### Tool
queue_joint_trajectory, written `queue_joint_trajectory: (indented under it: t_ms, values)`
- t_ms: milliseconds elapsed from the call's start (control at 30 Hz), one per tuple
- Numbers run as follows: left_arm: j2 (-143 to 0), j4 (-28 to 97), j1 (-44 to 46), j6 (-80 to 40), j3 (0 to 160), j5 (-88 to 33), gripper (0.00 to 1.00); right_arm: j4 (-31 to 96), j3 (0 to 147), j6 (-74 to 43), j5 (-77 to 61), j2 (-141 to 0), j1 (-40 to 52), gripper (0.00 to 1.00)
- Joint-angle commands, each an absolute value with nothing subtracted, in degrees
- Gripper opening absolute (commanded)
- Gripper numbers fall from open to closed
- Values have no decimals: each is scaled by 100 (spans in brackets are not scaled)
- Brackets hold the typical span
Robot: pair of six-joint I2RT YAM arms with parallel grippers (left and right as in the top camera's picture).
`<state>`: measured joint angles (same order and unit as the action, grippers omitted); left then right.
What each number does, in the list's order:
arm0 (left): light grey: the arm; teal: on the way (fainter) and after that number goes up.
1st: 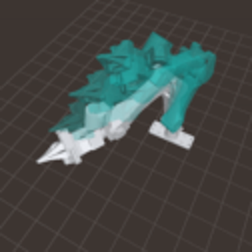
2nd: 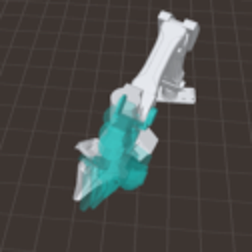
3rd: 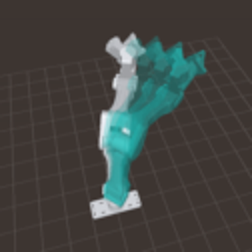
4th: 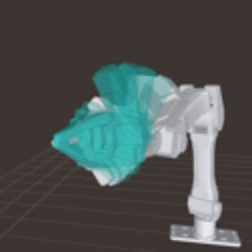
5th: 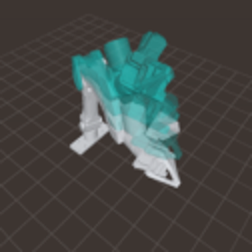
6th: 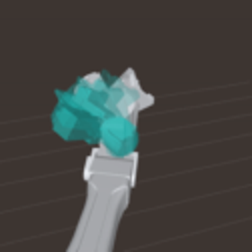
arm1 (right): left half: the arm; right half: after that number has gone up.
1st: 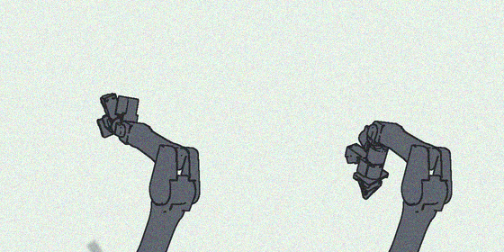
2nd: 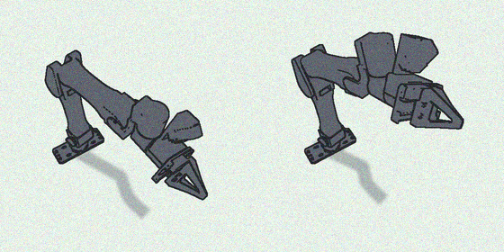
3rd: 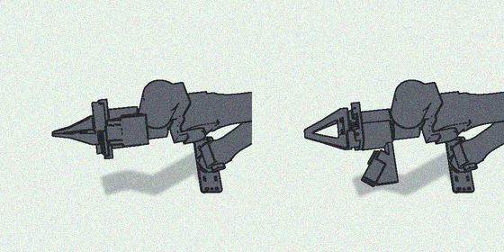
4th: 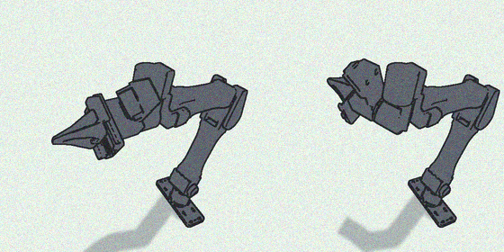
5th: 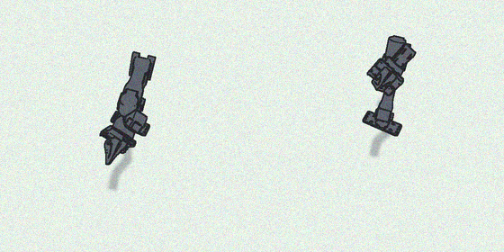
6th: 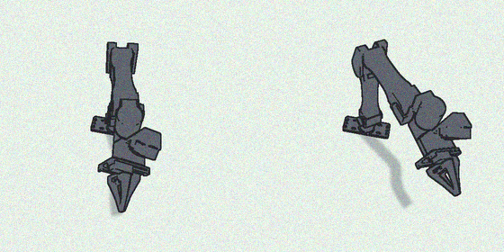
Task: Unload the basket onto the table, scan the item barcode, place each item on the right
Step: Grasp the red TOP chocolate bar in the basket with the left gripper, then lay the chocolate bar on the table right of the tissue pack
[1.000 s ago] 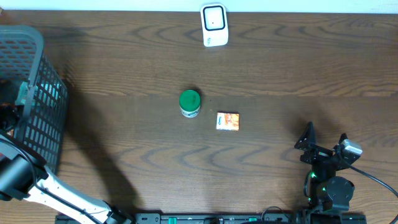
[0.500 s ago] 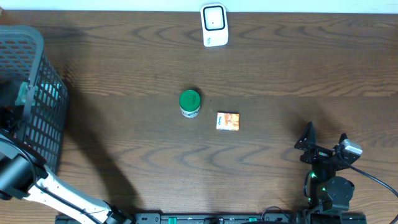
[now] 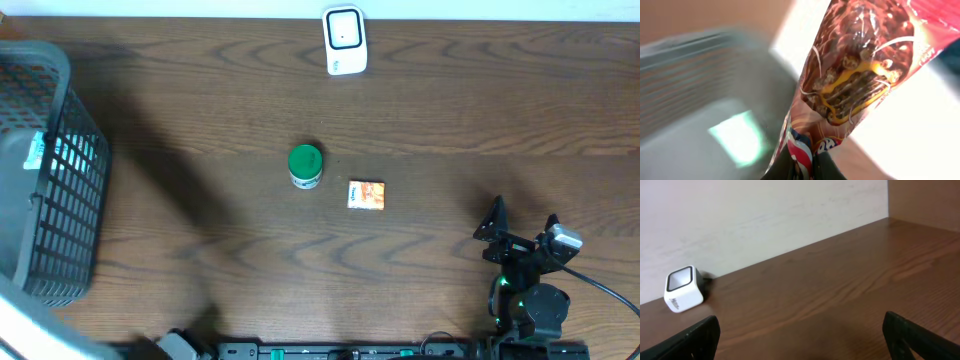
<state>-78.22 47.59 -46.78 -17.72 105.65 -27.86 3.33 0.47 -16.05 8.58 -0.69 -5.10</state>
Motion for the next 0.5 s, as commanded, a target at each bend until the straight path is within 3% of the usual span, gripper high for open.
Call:
queue_joint_trajectory:
  t_ms: [0, 133, 300, 467]
  values:
    - [-7227, 4807, -3804, -2023, 10525, -4309, 8, 342, 32, -1575, 851, -38, -456, 99]
    - [-6855, 4810, -1737, -1848, 10523, -4119, 8, 342, 32, -1577, 849, -38, -456, 99]
    - [-7282, 4657, 1068, -1656, 10385, -2576, 9, 342, 32, -1577, 851, -38, -456, 99]
    - [-8621, 4379, 2860, -1463, 10357, -1485, 9, 342, 32, -1575, 849, -38, -456, 99]
